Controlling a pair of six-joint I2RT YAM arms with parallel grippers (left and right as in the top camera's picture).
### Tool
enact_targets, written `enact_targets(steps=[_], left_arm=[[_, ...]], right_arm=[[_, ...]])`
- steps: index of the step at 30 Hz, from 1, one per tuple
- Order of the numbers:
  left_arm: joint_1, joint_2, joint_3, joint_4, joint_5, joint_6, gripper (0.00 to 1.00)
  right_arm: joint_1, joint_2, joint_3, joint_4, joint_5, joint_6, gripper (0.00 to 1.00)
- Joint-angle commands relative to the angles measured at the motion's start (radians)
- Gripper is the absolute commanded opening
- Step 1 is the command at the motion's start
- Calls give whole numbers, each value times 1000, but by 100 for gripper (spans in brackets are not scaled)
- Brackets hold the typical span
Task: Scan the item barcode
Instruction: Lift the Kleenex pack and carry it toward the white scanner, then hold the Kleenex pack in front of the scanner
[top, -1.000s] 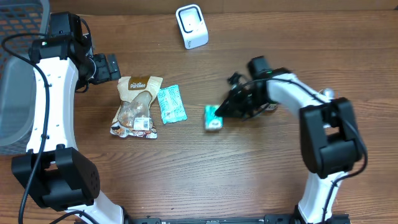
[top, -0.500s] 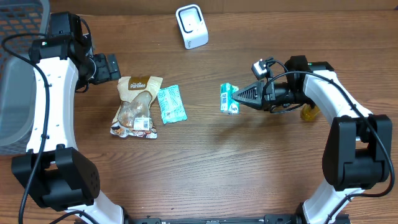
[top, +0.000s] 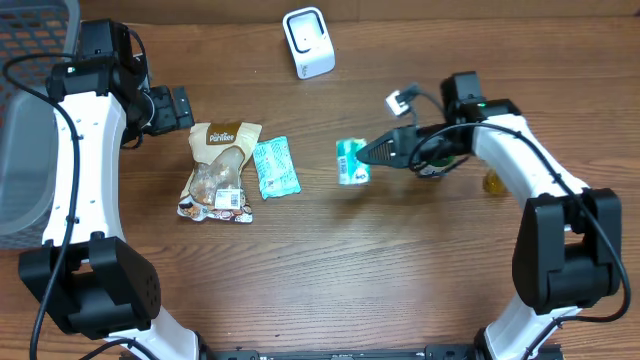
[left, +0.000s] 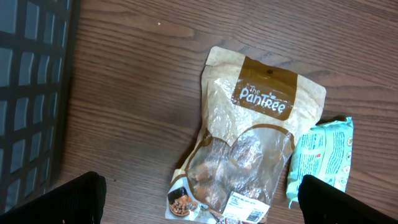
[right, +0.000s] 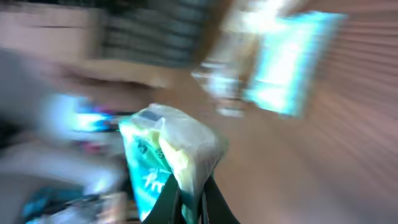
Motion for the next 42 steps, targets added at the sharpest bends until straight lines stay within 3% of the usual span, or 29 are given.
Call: enact_targets(steps=[1, 5, 9, 15, 20, 25, 34, 42], left_arm=[[-5, -24, 22, 1, 3, -10, 100], [-5, -24, 22, 1, 3, -10, 99], [-5, -24, 22, 1, 3, -10, 100], [-5, -24, 22, 1, 4, -10, 99], [-5, -24, 22, 1, 4, -10, 100], [-5, -24, 22, 1, 4, -10, 99], [-5, -24, 22, 1, 4, -10, 99], [-5, -24, 22, 1, 4, -10, 100]], right_arm=[[73, -36, 27, 58, 481, 250, 3], [156, -36, 172, 7, 696, 279, 3], [232, -36, 438, -122, 972, 277, 3], [289, -36, 700, -174, 1215, 182, 3], [327, -23, 721, 13, 1384, 33, 3], [354, 42, 721, 184, 1414, -161, 3], [362, 335, 721, 587, 1498, -523, 3], [362, 513, 721, 827, 1542, -655, 4]])
